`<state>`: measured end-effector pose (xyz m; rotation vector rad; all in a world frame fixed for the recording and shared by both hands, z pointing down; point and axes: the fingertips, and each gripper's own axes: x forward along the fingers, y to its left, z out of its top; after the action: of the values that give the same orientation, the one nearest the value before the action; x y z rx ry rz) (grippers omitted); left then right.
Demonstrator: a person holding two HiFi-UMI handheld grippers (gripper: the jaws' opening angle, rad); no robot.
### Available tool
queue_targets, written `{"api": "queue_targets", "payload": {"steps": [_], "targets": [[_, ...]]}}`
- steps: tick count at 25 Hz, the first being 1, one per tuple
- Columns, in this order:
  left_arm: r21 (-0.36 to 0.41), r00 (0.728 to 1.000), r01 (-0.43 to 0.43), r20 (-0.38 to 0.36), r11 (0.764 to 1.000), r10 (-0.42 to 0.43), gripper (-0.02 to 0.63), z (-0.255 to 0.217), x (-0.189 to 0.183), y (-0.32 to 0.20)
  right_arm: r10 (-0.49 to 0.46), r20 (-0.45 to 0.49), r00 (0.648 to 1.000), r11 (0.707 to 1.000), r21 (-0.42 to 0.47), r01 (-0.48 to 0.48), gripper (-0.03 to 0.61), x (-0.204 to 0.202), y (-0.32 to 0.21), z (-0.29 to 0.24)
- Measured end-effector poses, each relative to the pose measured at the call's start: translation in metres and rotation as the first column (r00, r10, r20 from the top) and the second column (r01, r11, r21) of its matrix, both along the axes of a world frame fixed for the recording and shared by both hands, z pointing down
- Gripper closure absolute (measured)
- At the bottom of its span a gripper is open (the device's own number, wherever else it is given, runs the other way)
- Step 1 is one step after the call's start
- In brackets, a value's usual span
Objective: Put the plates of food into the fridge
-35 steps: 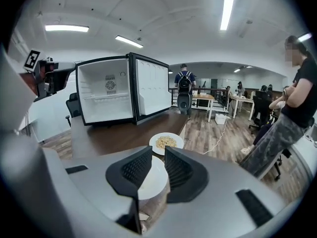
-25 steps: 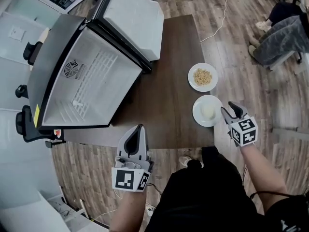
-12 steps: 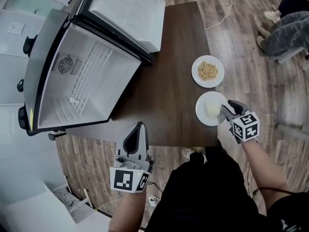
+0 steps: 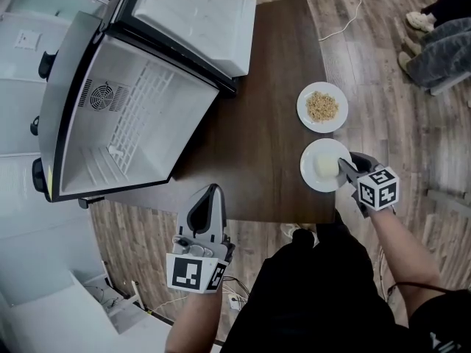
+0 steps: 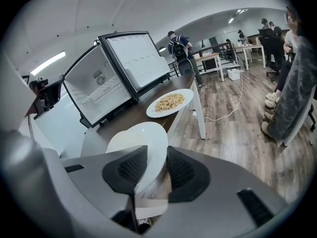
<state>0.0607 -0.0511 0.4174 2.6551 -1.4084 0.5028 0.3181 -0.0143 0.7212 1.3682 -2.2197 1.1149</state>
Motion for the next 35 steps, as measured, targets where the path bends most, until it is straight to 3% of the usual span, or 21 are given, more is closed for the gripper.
{"api": "queue_targets", "payload": {"steps": [12, 21, 27, 35], "targets": [[0.055, 1.0, 0.028, 0.009, 0.998, -0.028, 0.611, -0.031, 0.009, 0.001, 0.007, 0.101, 0.995, 0.998, -0.057, -0.002, 0.491, 0.001, -0.001, -0.006], [0.086, 0.996, 0.088, -0.022, 0.992, -0.086, 0.611, -0.045, -0.01, 0.001, 0.01, 0.163, 0.987, 0.999, -0.034, -0.005, 0.529, -0.007, -0.021, -0.036], [0.121, 0.996, 0.079, -0.046, 0.989, -0.074, 0.611, -0.059, -0.017, -0.003, 0.025, 0.226, 0.974, 1.0, -0.012, -0.023, 0.552, -0.023, -0.035, -0.064], [0.154, 0.994, 0.094, -0.07, 0.984, -0.084, 0.611, -0.069, -0.038, 0.0, -0.005, 0.216, 0.976, 0.999, 0.041, -0.003, 0.56, -0.043, -0.045, -0.09]]}}
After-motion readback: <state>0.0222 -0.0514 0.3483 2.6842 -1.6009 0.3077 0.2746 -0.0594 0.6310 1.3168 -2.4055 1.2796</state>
